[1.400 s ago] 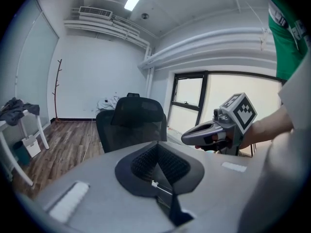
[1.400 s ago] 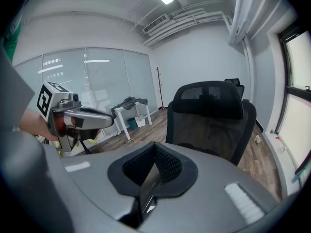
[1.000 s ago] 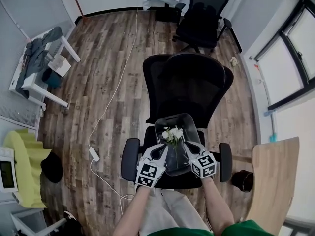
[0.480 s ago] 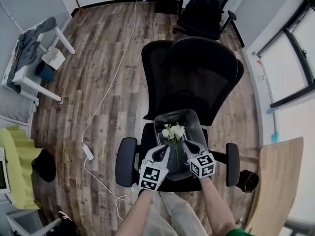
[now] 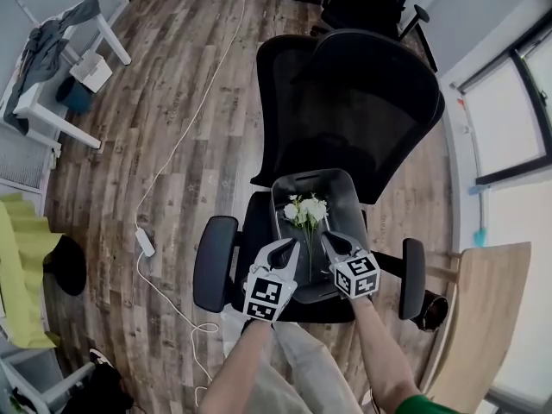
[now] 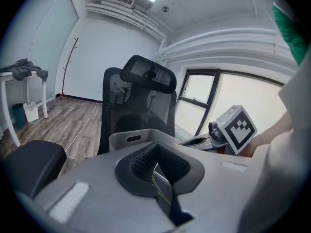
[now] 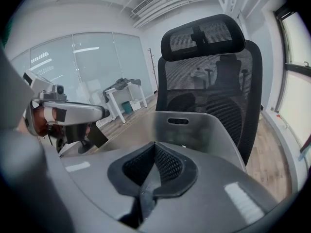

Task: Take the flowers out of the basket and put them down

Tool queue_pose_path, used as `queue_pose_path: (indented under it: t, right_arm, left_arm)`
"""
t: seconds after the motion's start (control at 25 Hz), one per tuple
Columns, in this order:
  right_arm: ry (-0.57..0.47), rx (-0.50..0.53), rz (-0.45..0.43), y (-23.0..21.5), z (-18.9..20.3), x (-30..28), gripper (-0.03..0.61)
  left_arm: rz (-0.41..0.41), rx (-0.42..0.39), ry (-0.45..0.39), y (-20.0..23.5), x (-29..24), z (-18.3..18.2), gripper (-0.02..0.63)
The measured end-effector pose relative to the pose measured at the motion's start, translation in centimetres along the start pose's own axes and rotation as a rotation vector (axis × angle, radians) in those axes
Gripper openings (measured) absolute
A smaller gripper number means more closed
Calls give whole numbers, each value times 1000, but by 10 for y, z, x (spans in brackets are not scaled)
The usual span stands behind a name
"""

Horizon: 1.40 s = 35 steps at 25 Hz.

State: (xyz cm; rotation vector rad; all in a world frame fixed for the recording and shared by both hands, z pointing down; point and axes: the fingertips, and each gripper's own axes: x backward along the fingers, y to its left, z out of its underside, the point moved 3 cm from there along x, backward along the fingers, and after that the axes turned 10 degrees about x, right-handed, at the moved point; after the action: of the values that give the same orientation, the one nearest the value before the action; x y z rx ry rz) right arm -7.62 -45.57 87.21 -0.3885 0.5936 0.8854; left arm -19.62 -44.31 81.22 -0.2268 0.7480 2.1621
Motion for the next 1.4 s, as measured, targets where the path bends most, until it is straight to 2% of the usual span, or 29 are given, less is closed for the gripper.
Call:
queue_pose_path:
  t: [0.28, 0.48, 0.88, 1.4]
  right_arm:
    - [24, 5, -16, 3, 8, -7, 6]
    - [37, -2, -22, 2, 14, -14, 8]
    - [71, -89, 29, -24, 29, -47, 8]
    - [237, -233, 37, -56, 93, -95, 188]
  left_arm:
    - [-17, 31, 0, 7, -4, 7, 15]
    - [-23, 38, 32, 14, -16, 10, 15]
    - [-14, 27, 97, 31, -56, 2, 15]
    - [-57, 46, 153, 44, -65, 6, 15]
